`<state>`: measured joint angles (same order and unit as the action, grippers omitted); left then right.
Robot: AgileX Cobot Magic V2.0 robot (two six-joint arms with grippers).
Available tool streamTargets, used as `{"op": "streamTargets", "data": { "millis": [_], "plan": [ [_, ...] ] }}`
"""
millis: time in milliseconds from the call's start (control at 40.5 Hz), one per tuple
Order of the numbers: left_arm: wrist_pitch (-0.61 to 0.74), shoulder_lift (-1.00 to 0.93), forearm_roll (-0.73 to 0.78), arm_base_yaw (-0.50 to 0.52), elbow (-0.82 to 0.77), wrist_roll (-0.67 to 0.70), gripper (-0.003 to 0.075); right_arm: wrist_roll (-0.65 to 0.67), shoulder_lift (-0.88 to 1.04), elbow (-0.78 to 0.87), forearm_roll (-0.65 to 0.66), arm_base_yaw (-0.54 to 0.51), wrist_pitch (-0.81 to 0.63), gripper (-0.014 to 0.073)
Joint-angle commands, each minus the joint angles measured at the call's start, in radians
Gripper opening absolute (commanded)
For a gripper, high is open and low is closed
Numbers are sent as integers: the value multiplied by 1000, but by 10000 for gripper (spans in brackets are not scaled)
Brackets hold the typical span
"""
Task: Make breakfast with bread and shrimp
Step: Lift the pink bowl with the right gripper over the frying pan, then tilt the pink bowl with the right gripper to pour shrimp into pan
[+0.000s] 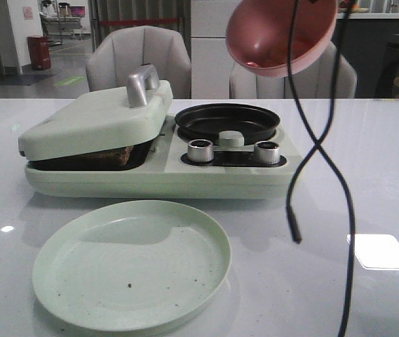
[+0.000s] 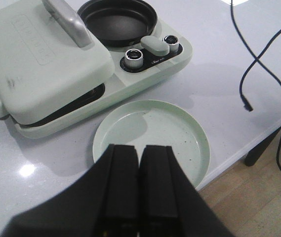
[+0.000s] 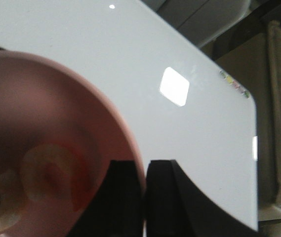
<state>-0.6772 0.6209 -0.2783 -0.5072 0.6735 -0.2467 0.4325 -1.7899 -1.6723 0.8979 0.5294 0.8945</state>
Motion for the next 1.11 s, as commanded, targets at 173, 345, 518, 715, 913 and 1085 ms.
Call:
{"op": "streamTargets", "data": {
  "millis": [173, 345, 518, 715, 913, 1085],
  "plan": [
    [72, -1, -14, -7, 29, 6, 101, 284, -107, -85, 559, 101, 95, 45],
    [72, -1, -14, -7, 29, 6, 101, 389, -171, -88, 773, 138, 187, 45],
    [72, -1, -14, -7, 29, 6, 101, 385, -198, -96, 914, 162, 259, 45],
    [72, -1, -14, -7, 29, 6, 101, 378, -205, -102, 914, 161, 262, 45],
    [72, -1, -14, -7, 29, 6, 101, 357, -275, -102, 914, 153, 218, 45],
    [72, -1, -14, -7, 29, 6, 101, 332, -311, -102, 914, 156, 290, 45]
  ]
}}
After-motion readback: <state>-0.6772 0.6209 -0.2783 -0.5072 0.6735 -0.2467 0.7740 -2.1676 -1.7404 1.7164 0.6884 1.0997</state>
